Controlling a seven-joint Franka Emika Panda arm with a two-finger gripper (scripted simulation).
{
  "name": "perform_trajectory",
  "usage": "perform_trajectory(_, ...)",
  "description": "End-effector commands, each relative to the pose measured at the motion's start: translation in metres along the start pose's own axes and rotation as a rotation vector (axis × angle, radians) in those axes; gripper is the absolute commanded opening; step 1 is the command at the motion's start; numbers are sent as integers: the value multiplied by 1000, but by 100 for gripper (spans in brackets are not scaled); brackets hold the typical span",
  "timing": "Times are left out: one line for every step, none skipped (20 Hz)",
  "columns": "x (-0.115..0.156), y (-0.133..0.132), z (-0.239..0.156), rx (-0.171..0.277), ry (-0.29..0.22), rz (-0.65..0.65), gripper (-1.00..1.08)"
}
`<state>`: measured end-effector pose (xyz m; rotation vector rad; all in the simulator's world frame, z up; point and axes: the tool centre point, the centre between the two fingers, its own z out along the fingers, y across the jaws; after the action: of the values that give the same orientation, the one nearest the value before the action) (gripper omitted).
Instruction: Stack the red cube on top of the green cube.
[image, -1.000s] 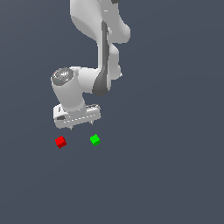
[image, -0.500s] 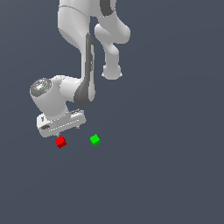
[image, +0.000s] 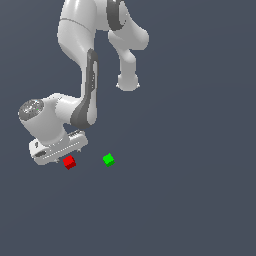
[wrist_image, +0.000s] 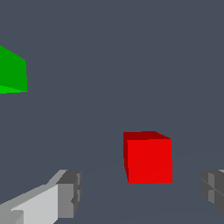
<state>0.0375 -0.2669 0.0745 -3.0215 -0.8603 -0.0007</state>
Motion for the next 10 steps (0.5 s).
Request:
perform_trajectory(0, 7, 2, 0, 0, -16, 100)
perform_trajectory(0, 9, 3, 0, 0, -20, 100)
perform_trajectory(1, 10, 3, 0, 0, -24, 100)
perform_trajectory(1, 12, 4, 0, 0, -27, 100)
perform_trajectory(1, 13, 4, 0, 0, -29, 100)
perform_trajectory(1, 13, 4, 0, 0, -30, 100)
perform_trajectory(1, 14, 4, 0, 0, -32, 100)
perform_trajectory(1, 14, 5, 0, 0, -32, 100)
perform_trajectory(1, 14, 5, 0, 0, -32, 100)
perform_trajectory(1, 14, 4, 0, -1, -31, 100)
